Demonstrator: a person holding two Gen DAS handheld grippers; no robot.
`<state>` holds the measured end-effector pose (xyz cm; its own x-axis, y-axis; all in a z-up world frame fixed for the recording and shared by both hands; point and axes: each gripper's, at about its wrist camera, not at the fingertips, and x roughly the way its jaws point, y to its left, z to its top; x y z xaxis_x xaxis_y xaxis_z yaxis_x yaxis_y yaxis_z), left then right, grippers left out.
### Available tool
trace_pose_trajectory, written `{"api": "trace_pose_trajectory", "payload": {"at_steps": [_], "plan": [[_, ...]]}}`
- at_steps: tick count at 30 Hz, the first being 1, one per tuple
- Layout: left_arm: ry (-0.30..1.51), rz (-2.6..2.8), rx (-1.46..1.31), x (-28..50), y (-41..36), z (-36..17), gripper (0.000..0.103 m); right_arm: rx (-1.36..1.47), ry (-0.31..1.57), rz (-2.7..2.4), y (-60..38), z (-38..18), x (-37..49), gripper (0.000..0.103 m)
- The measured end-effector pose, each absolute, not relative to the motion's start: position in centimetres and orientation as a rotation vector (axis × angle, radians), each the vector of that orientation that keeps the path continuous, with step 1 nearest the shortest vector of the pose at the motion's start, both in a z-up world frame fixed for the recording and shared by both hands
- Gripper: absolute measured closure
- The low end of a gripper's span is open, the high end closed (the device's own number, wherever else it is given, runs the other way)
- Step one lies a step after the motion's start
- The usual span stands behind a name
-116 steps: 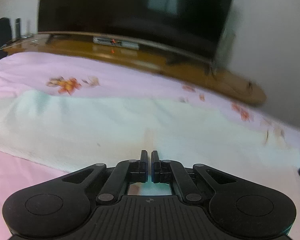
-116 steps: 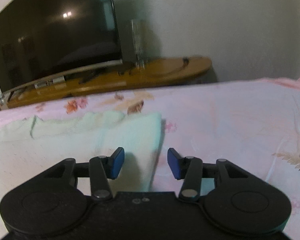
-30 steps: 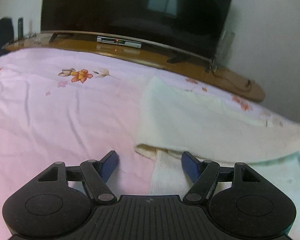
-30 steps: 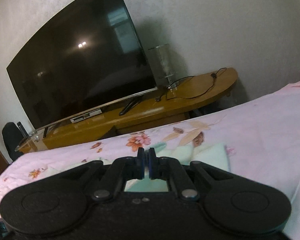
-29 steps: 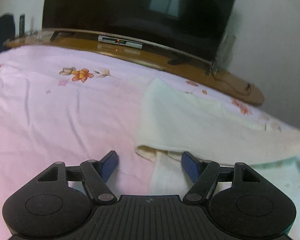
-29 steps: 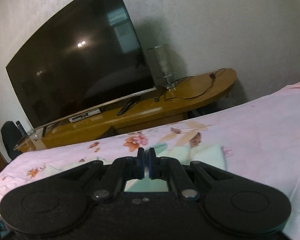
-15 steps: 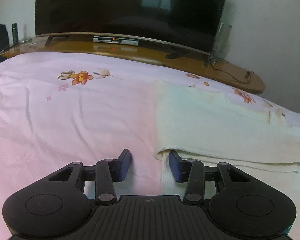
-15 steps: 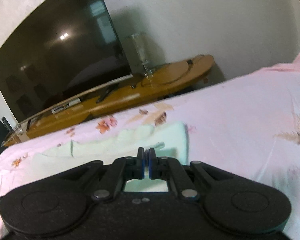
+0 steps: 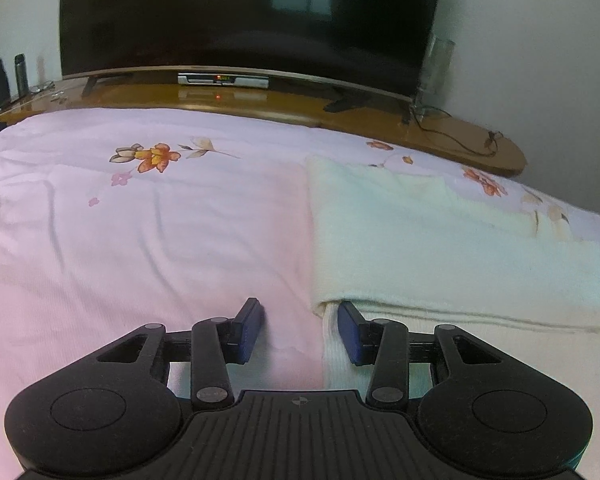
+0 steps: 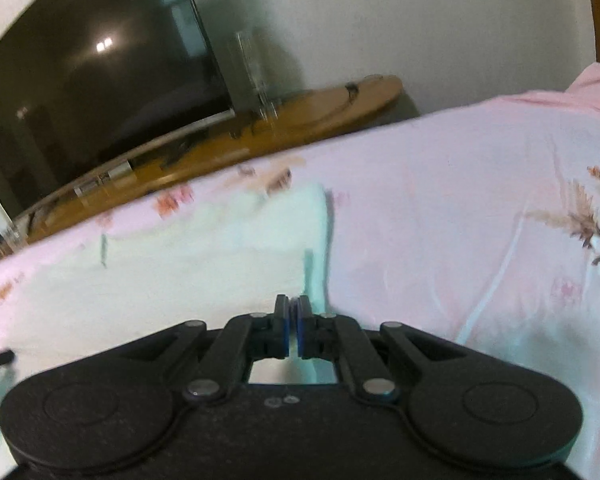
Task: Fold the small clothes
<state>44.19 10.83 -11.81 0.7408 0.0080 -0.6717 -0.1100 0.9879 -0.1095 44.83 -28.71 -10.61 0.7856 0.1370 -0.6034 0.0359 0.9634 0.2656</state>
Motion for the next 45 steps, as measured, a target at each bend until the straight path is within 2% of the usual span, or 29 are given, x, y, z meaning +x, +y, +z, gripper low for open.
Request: {"api": "trace_pose_trajectory", "payload": {"at_steps": [3,4,5,6,9,12,14,15,17,24,27,32,37,45], "plan": [[0.741,0.026,-0.049,42.8,10.7,-10.2,0.059,0.264,0.661,0.050,-28.9,-10.5,44.7,0.097],[0.686,0.016,-0.026,42.0,10.7,-9.1,0.057,0.259,0.645,0.041,-29.1,-10.0,44.4,0.086],[0.636,0.000,-0.026,41.8,10.7,-8.1,0.045,0.241,0.602,0.022,-29.2,-9.3,43.9,0.084],[0.609,-0.015,-0.037,42.2,10.5,-7.3,0.038,0.224,0.561,0.025,-29.3,-8.8,43.6,0.083],[0.616,-0.088,-0.084,45.8,8.4,-7.0,0.038,0.202,0.570,0.061,-28.7,-8.6,45.2,0.088],[0.734,-0.113,-0.117,48.9,6.9,-10.2,0.038,0.164,0.606,0.072,-27.0,-9.6,47.1,0.088],[0.737,-0.123,-0.055,49.0,6.1,-11.4,0.033,0.079,0.657,0.048,-26.1,-11.0,47.8,0.091],[0.750,-0.136,-0.042,49.1,6.0,-11.0,0.033,0.041,0.642,0.050,-25.9,-11.1,47.6,0.092],[0.719,-0.164,-0.095,49.6,7.0,-9.8,0.033,-0.044,0.661,0.022,-25.6,-10.7,47.6,0.084],[0.686,-0.106,-0.154,55.8,8.7,-9.9,0.033,0.014,0.604,0.057,-26.3,-10.3,49.2,0.085],[0.754,-0.092,-0.152,57.7,8.1,-11.7,0.033,0.000,0.613,0.066,-26.2,-11.2,50.3,0.086],[0.735,-0.085,-0.034,57.2,6.6,-11.7,0.033,-0.017,0.600,0.073,-26.2,-11.7,50.3,0.086],[0.697,-0.065,0.005,52.3,8.0,-10.0,0.033,0.000,0.554,0.087,-27.2,-9.8,47.7,0.085],[0.729,0.016,-0.033,49.4,9.5,-10.4,0.033,0.004,0.631,0.076,-27.5,-11.3,45.5,0.083]]}}
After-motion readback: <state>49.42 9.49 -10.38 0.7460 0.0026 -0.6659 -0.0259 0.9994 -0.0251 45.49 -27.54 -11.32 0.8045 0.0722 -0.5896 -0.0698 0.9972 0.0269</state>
